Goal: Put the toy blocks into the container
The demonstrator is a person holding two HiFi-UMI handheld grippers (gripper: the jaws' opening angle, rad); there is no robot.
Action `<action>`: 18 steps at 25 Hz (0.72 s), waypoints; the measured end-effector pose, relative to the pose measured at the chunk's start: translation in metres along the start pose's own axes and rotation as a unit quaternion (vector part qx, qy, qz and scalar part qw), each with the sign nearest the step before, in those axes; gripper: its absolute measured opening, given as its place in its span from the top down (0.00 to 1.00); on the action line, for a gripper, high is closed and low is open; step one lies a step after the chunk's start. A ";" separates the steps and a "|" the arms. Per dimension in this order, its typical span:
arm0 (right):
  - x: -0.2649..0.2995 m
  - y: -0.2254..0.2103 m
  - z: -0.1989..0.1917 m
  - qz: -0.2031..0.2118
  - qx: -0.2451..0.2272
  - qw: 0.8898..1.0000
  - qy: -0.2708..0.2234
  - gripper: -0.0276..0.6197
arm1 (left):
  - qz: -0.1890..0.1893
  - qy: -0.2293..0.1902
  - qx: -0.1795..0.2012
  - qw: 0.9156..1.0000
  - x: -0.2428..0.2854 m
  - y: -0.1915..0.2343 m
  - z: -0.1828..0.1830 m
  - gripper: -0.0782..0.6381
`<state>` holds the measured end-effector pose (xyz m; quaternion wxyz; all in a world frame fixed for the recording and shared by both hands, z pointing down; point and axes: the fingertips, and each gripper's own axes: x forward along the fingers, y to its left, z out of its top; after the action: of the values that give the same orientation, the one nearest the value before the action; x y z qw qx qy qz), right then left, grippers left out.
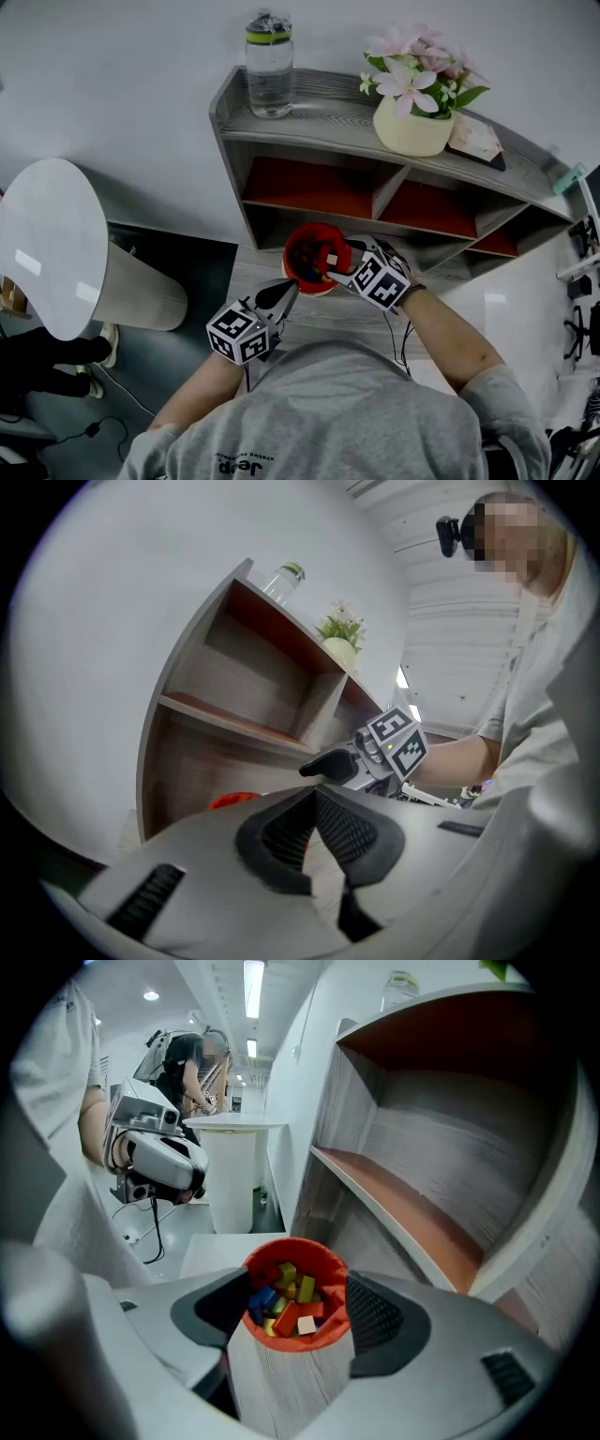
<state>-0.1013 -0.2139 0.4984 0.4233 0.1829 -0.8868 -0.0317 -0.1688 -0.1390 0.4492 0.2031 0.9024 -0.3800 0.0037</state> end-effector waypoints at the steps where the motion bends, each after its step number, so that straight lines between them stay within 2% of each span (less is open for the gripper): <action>1: -0.001 0.001 -0.003 0.000 0.002 1.000 0.001 0.42 | -0.002 0.000 0.001 1.000 0.000 -0.001 0.000 0.88; 6: -0.009 0.004 -0.013 -0.005 0.013 1.000 0.000 0.42 | -0.010 0.000 0.002 1.000 0.003 -0.008 -0.001 0.88; 11: -0.026 0.002 -0.026 -0.008 0.047 0.999 -0.019 0.43 | -0.020 0.002 0.004 1.000 0.013 -0.018 -0.003 0.88; 14: -0.050 -0.006 -0.038 -0.012 0.093 0.994 -0.055 0.50 | -0.029 0.002 0.005 1.000 0.024 -0.028 -0.003 0.88; 18: -0.100 -0.024 -0.070 -0.026 0.164 0.980 -0.107 0.60 | -0.039 0.001 0.012 0.999 0.046 -0.051 -0.001 0.88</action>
<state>0.0167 -0.1945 0.4640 0.2891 0.2687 -0.9150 0.0841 -0.1010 -0.1381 0.4393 0.1928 0.9187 -0.3447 0.0011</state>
